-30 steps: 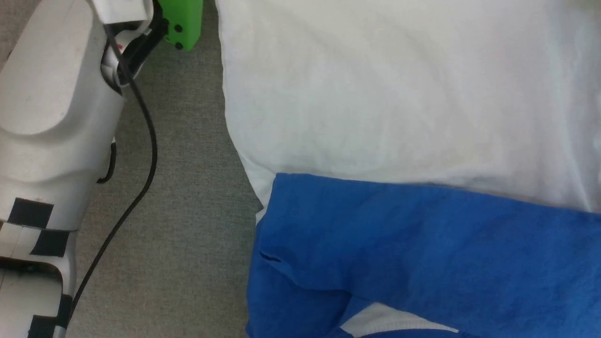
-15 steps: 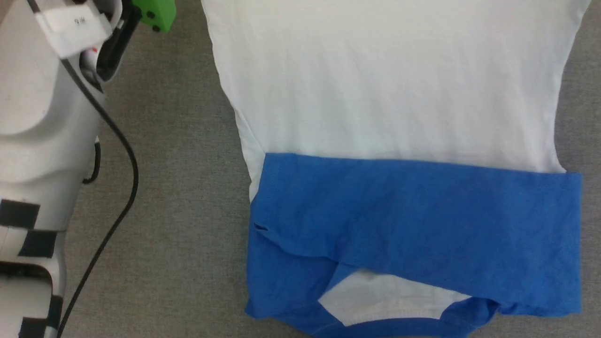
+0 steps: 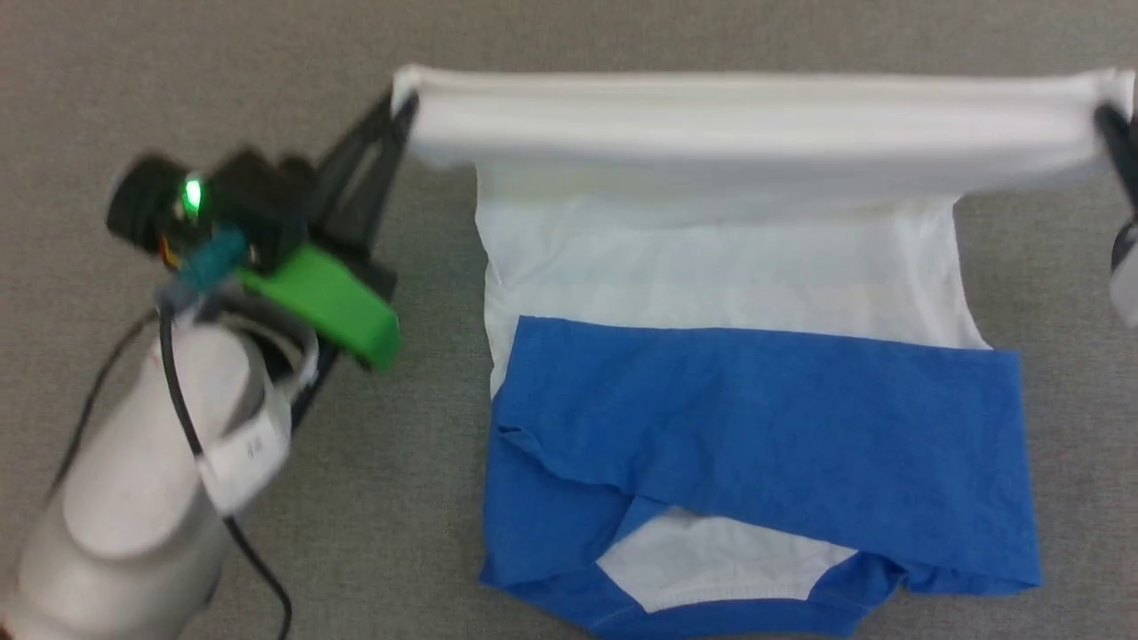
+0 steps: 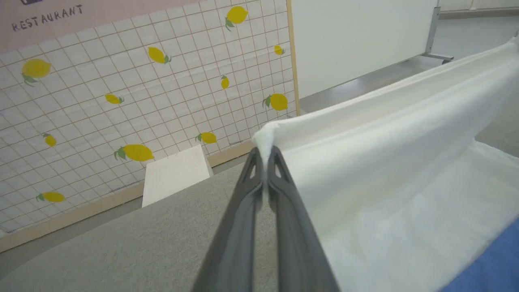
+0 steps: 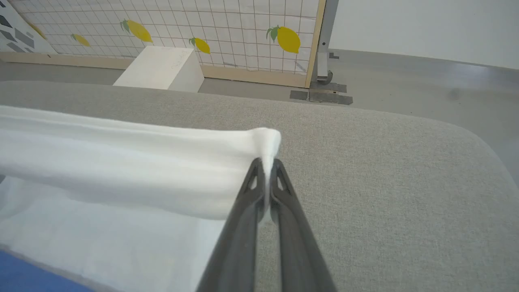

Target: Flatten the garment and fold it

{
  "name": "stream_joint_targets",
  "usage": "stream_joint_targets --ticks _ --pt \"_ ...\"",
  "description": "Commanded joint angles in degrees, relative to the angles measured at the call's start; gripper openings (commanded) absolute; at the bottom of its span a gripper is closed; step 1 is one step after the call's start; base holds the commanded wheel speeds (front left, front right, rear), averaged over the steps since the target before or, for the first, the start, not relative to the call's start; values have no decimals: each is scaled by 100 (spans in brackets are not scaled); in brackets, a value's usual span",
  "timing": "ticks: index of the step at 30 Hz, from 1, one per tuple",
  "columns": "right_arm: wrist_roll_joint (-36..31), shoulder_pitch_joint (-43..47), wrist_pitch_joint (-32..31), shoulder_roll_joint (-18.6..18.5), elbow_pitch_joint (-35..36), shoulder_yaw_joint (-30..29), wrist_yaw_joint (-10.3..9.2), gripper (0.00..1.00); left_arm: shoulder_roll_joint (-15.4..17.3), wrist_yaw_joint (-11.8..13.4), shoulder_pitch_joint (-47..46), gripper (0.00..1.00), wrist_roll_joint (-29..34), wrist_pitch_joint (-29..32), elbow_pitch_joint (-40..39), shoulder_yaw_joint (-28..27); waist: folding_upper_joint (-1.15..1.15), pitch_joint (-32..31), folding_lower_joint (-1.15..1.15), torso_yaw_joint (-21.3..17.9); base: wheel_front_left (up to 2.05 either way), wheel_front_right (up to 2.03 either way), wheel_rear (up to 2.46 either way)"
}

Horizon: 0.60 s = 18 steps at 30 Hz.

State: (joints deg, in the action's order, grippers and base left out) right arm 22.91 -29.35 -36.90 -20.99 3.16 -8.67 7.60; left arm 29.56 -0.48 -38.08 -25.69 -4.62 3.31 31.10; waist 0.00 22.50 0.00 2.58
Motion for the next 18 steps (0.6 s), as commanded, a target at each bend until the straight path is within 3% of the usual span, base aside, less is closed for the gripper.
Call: stream_joint_targets --ticks 1,7,14,18 --pt "90 353 58 75 146 -106 -11 0 111 189 377 0 83 -98 -232 -3 0 -463 0 -9 0 0 0" --pt "283 1837 221 561 877 -423 -11 0 317 890 1895 0 226 -343 -1123 97 0 -831 0 -65 0 0 0" --pt "388 3068 455 1025 1281 -483 -11 0 453 1266 3070 0 356 -519 -1445 386 0 -1124 0 -138 0 0 0" --pt "436 3642 572 1213 1359 -536 -11 0 348 1481 3645 0 254 -663 -1560 479 0 -1247 0 -176 0 0 0"
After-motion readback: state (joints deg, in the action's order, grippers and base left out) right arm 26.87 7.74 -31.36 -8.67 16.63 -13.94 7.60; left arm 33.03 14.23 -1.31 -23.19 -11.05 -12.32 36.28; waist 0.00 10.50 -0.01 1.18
